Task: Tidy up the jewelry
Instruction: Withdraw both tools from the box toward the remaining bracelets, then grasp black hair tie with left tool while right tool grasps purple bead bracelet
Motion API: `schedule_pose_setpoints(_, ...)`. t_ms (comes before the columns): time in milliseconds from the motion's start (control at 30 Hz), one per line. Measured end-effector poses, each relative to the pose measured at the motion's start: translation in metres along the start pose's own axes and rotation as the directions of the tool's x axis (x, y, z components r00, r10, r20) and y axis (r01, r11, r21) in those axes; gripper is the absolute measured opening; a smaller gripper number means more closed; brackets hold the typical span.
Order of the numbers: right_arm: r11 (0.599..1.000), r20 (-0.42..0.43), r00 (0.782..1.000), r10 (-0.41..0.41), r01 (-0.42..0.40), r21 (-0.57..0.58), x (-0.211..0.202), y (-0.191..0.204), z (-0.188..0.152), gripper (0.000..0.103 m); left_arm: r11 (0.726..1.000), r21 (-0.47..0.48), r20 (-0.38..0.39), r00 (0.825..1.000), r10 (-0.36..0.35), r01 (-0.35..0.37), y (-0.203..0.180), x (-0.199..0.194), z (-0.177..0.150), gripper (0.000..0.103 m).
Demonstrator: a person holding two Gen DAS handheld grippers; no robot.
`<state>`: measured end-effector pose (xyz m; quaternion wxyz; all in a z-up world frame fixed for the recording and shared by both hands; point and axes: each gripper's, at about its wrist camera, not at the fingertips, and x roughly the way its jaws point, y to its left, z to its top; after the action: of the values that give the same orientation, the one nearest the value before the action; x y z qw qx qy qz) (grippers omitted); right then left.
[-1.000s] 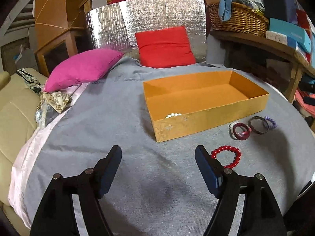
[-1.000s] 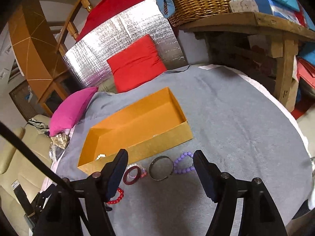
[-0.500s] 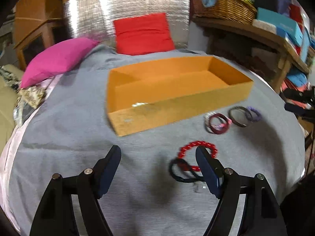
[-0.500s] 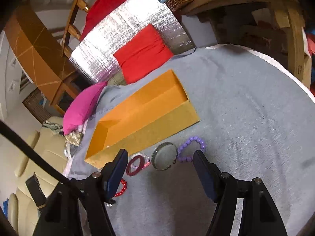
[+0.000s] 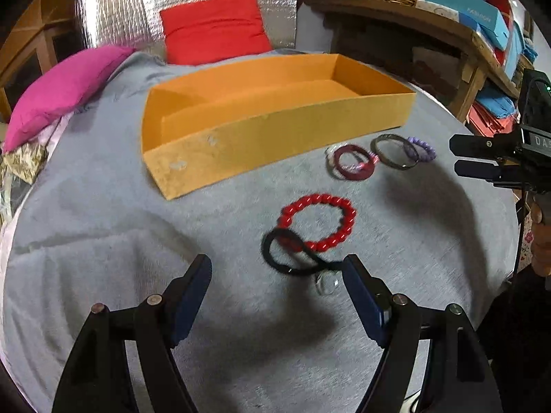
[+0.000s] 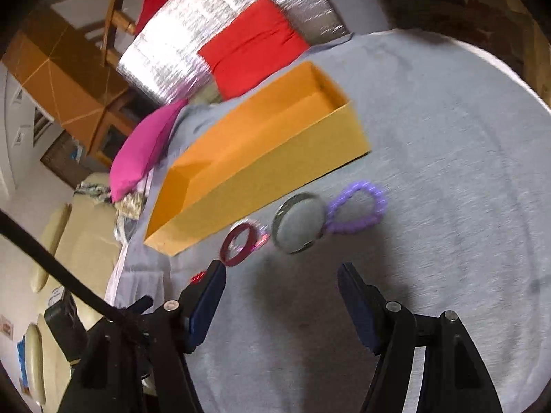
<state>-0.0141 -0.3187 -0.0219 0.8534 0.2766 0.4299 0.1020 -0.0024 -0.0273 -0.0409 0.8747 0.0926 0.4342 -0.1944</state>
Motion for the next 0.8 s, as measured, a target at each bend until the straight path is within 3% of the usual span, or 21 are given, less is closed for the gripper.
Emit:
schedule_pose_setpoints(300, 1.000, -0.057, 0.998, 0.001, -0.001, 0.001, 0.024, 0.015, -0.008, 0.071, 0.991, -0.085, -0.042, 0.993, -0.110, 0.106, 0.005, 0.010, -0.002, 0.079)
schedule_pose_setpoints(500, 1.000, -0.052, 0.999, -0.010, 0.011, 0.015, 0.023, 0.011, -0.007, 0.071, 0.978, -0.170, -0.038, 0.991, -0.129, 0.121, 0.007, 0.019, 0.004, 0.077)
schedule_pose_setpoints(633, 0.999, 0.010, 0.999, -0.054, 0.053, 0.007, 0.013, 0.006, -0.001, 0.071, 0.975, -0.177, -0.053, 0.988, -0.146, 0.134, 0.004, 0.023, 0.005, 0.045)
schedule_pose_setpoints(733, 0.995, 0.042, 0.995, -0.096, 0.095, 0.025, 0.007, -0.006, 0.009, 0.067, 0.984, -0.143, -0.062, 0.991, -0.120, 0.110, 0.002, 0.023, 0.003, 0.032)
schedule_pose_setpoints(800, 0.989, 0.045, 0.989, -0.143, 0.142, 0.035, 0.007, -0.017, 0.017, 0.057, 0.983, -0.143, -0.064, 0.990, -0.126, 0.115, 0.005, 0.022, 0.002, 0.023)
